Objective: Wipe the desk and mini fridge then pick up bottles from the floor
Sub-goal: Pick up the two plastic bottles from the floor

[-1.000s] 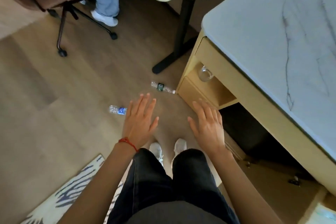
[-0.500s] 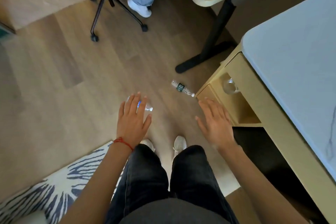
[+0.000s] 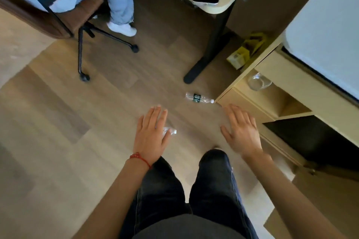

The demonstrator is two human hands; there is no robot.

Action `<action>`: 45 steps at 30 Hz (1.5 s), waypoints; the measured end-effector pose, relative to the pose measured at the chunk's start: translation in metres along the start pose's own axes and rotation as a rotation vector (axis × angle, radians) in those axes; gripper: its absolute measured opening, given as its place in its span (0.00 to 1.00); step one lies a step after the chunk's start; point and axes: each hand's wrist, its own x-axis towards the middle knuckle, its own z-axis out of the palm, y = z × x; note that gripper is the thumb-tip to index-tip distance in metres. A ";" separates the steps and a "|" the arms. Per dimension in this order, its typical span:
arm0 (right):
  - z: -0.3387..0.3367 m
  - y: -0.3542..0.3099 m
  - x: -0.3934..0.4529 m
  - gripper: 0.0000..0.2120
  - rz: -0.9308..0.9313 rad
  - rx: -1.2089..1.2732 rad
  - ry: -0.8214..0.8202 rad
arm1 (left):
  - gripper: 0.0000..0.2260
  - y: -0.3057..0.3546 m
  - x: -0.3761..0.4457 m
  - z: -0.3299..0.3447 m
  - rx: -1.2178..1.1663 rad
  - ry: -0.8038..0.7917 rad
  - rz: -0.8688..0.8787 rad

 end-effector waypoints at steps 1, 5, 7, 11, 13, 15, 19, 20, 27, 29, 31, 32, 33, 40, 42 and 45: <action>0.004 -0.014 -0.001 0.25 0.045 0.023 0.014 | 0.24 -0.016 0.005 -0.006 0.028 -0.007 0.050; 0.018 -0.065 -0.009 0.22 0.203 0.122 0.080 | 0.24 -0.058 0.024 -0.030 0.087 -0.020 0.204; 0.023 -0.084 -0.016 0.22 0.268 0.156 0.098 | 0.23 -0.066 0.035 -0.035 0.101 -0.045 0.246; 0.027 -0.097 -0.028 0.22 0.411 0.214 0.135 | 0.24 -0.059 0.053 -0.032 0.084 -0.113 0.303; 0.029 -0.093 -0.034 0.22 0.455 0.231 0.141 | 0.24 -0.048 0.061 -0.026 0.088 -0.133 0.345; 0.032 -0.086 -0.036 0.22 0.478 0.241 0.135 | 0.24 -0.035 0.068 -0.020 0.083 -0.148 0.381; 0.035 -0.071 -0.037 0.22 0.509 0.245 0.111 | 0.24 -0.015 0.082 -0.011 0.090 -0.176 0.419; 0.035 -0.068 -0.037 0.22 0.520 0.248 0.111 | 0.24 -0.012 0.084 -0.010 0.094 -0.187 0.429; 0.040 -0.058 -0.035 0.22 0.700 0.270 0.168 | 0.23 -0.001 0.119 -0.008 0.133 -0.253 0.579; 0.043 -0.059 -0.029 0.22 0.788 0.279 0.196 | 0.23 0.002 0.138 -0.004 0.147 -0.277 0.674; 0.048 -0.064 -0.022 0.22 0.862 0.285 0.220 | 0.23 0.004 0.155 -0.001 0.146 -0.289 0.739; 0.051 -0.067 -0.017 0.22 0.916 0.289 0.238 | 0.23 0.003 0.166 0.002 0.146 -0.310 0.794; 0.056 -0.072 -0.011 0.23 0.965 0.295 0.246 | 0.23 0.002 0.176 0.004 0.144 -0.328 0.846; 0.108 -0.137 0.043 0.26 1.402 0.418 0.369 | 0.23 -0.026 0.249 0.020 0.182 -0.395 1.216; 0.125 -0.159 0.060 0.27 1.505 0.480 0.397 | 0.23 -0.039 0.261 0.031 0.207 -0.425 1.282; 0.152 -0.184 0.076 0.26 1.589 0.514 0.403 | 0.23 -0.056 0.270 0.052 0.246 -0.478 1.349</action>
